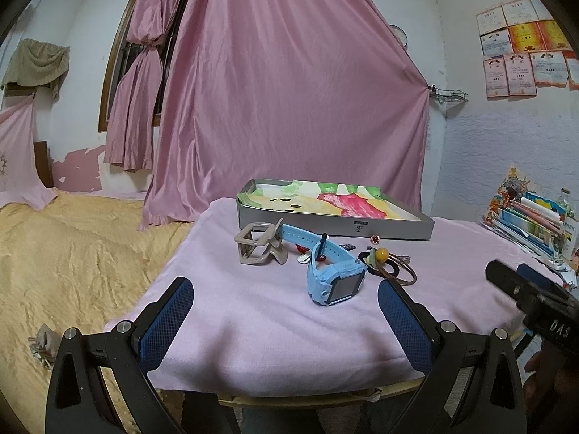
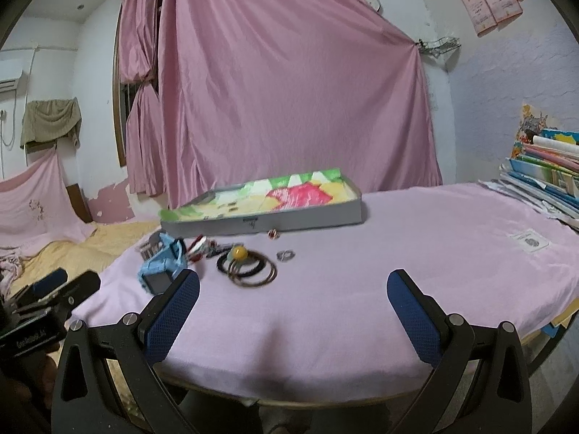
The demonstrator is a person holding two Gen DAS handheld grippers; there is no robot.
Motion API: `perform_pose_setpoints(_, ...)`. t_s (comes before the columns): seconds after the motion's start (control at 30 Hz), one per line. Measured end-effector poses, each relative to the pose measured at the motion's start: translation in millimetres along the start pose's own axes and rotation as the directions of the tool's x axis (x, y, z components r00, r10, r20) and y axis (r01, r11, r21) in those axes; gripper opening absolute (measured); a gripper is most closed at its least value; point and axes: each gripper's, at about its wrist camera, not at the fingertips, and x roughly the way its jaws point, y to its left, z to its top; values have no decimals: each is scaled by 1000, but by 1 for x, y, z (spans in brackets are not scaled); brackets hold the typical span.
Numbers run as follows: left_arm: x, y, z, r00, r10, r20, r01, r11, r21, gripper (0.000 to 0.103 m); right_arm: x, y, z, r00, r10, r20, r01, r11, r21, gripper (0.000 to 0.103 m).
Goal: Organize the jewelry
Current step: 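Grasp the blue smartwatch with the left tool while the right tool grasps the yellow-bead bracelet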
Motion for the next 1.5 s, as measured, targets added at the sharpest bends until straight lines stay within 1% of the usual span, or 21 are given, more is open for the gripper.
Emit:
perform_pose_setpoints(0.03,2,1,1,1000,-3,-4,3,1000,-2,102,0,-3,3,1000,4,20,-4,1000,4,102)
perform_pose_setpoints(0.13,6,3,3,1000,-19,-17,19,1000,-14,102,4,-8,9,999,-3,37,3,1000,-8,102)
perform_pose_setpoints(0.2,12,3,5,999,-34,-30,33,999,-24,102,10,-7,11,999,6,33,-4,999,-49,102)
perform_pose_setpoints(0.33,27,2,13,993,-92,-70,90,995,-32,102,28,-7,17,997,42,-57,-45,997,-66,102)
perform_pose_setpoints(0.43,39,-1,19,988,-124,-89,121,992,-34,102,39,-8,21,992,78,-100,-84,995,-57,102)
perform_pose_setpoints(0.53,52,-3,22,981,-154,-116,150,988,-46,102,50,-8,24,987,94,-131,-103,993,-65,102)
perform_pose_setpoints(0.57,55,-4,22,979,-162,-122,156,986,-50,101,53,-8,24,986,94,-141,-104,992,-70,102)
perform_pose_setpoints(0.63,62,-5,22,974,-178,-143,171,984,-56,93,64,-8,29,979,106,-172,-120,990,-72,101)
perform_pose_setpoints(0.7,70,-6,21,967,-192,-166,184,981,-58,88,73,-8,31,971,128,-201,-143,988,-63,98)
perform_pose_setpoints(0.77,74,-7,20,962,-202,-182,194,979,-62,82,82,-7,33,962,146,-231,-162,985,-54,83)
perform_pose_setpoints(0.8,78,-8,19,958,-211,-194,202,977,-65,77,89,-6,35,954,158,-254,-176,983,-49,79)
perform_pose_setpoints(0.83,80,-8,19,955,-217,-204,207,976,-67,74,95,-5,36,947,169,-274,-189,981,-46,71)
perform_pose_setpoints(0.87,83,-8,19,952,-222,-212,212,975,-70,72,100,-3,36,941,178,-288,-199,979,-44,67)
perform_pose_setpoints(0.93,86,-8,18,945,-234,-227,223,972,-74,65,110,1,37,925,206,-320,-227,973,-30,66)
perform_pose_setpoints(0.97,88,-8,17,941,-242,-236,231,970,-75,64,115,4,37,917,220,-332,-241,970,-23,63)
perform_pose_setpoints(1.0,90,-9,17,938,-246,-244,235,969,-75,62,120,8,36,908,238,-346,-259,966,-15,60)
perform_pose_setpoints(1.03,91,-9,16,935,-250,-252,239,968,-75,61,124,11,37,902,245,-356,-268,963,-14,52)
perform_pose_setpoints(1.07,92,-10,16,932,-256,-258,245,967,-77,60,128,15,36,895,252,-369,-277,961,-14,49)
perform_pose_setpoints(1.17,93,-11,16,926,-271,-262,262,963,-67,57,139,26,35,877,267,-400,-297,955,-15,46)
perform_pose_setpoints(1.27,94,-13,17,919,-292,-266,287,956,-59,49,147,34,35,858,279,-431,-313,950,-7,37)
perform_pose_setpoints(1.5,95,-15,19,914,-300,-273,298,953,-48,46,162,41,35,828,282,-485,-320,947,6,37)
